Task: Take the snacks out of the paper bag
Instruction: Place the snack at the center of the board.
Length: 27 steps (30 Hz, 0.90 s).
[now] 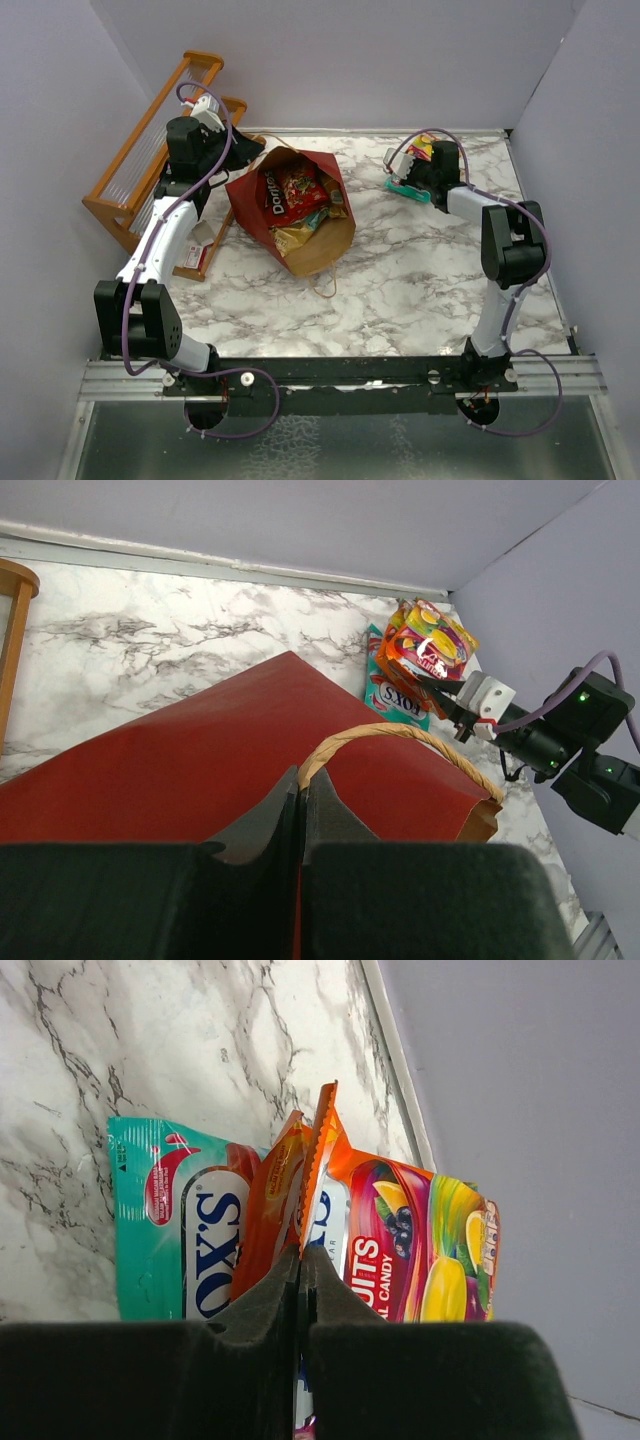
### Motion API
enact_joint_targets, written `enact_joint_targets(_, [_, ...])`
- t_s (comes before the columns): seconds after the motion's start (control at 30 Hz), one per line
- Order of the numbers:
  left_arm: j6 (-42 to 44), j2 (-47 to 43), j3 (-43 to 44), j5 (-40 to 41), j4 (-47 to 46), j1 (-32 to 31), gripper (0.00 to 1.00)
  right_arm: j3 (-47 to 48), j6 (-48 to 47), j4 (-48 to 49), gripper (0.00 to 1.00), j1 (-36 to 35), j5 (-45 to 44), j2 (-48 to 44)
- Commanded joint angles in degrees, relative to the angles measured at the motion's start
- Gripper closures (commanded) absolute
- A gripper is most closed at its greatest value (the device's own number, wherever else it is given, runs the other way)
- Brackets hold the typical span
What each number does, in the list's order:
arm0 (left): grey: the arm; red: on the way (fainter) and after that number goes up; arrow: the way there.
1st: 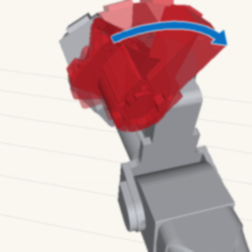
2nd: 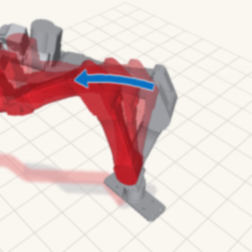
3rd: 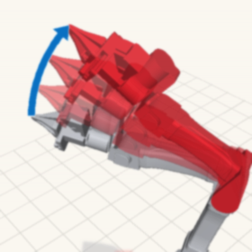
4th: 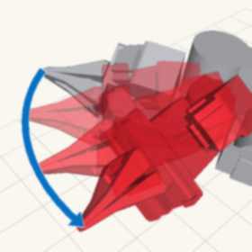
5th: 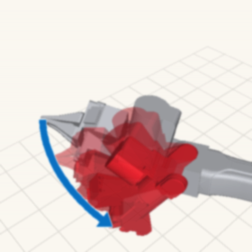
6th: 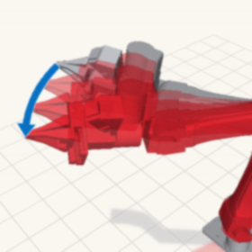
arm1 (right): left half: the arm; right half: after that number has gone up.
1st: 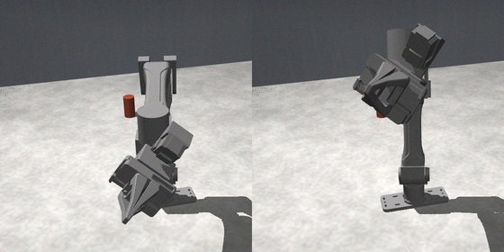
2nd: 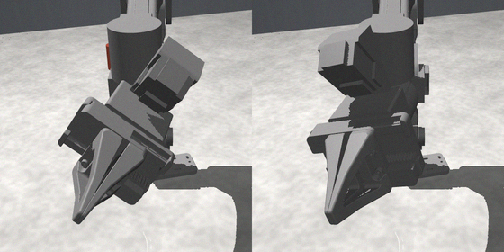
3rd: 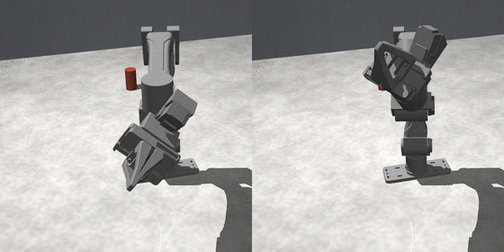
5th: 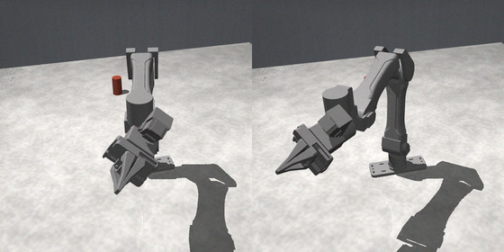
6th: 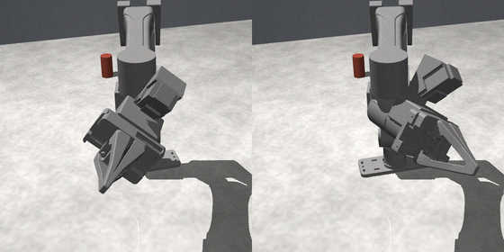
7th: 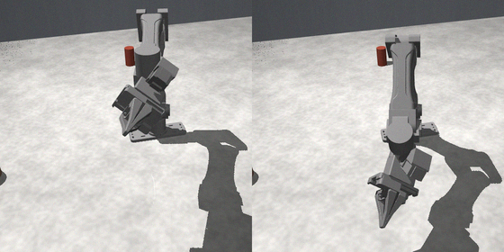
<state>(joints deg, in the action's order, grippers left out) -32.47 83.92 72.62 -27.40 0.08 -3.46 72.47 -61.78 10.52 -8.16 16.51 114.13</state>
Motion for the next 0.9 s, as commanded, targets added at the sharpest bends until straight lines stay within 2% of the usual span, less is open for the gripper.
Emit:
enact_joint_targets(0.0, [0.3,0.4,0.9,-0.2,0.5,0.3,1.0,1.2,0.8,3.2,0.99,0.2,-0.9,0.9])
enact_joint_targets(0.13, [0.1,0.3,1.0,-0.6,0.3,0.3,1.0,0.9,2.7,5.4,0.87,0.2,-2.5,0.7])
enact_joint_targets(0.37, [0.3,0.0,0.9,-0.3,0.4,0.3,1.0,0.8,9.0,4.4,0.59,-0.1,-1.1,-3.7])
enact_joint_targets(0.57, [-0.2,-0.3,0.6,-0.8,-0.1,0.3,1.0,-2.6,19.5,1.4,0.52,-2.3,0.2,-15.8])
enact_joint_targets(0.67, [-0.2,-0.8,0.4,-0.7,-0.4,0.3,1.0,-6.8,25.7,0.8,0.33,-5.5,-2.3,-22.2])
enact_joint_targets(0.8, [-0.2,-1.4,0.0,-0.5,-1.0,0.3,1.0,-15.5,39.6,3.5,0.26,-8.2,-2.5,-31.4])
enact_joint_targets(0.83, [-0.1,-1.5,-0.1,-0.5,-1.1,0.2,1.0,-18.3,43.9,4.9,0.04,-8.3,-0.5,-34.0])
enact_joint_targets(0.87, [0.0,-1.6,-0.2,-0.7,-1.3,0.2,1.0,-22.2,47.3,6.5,0.0,-8.4,1.7,-36.3])
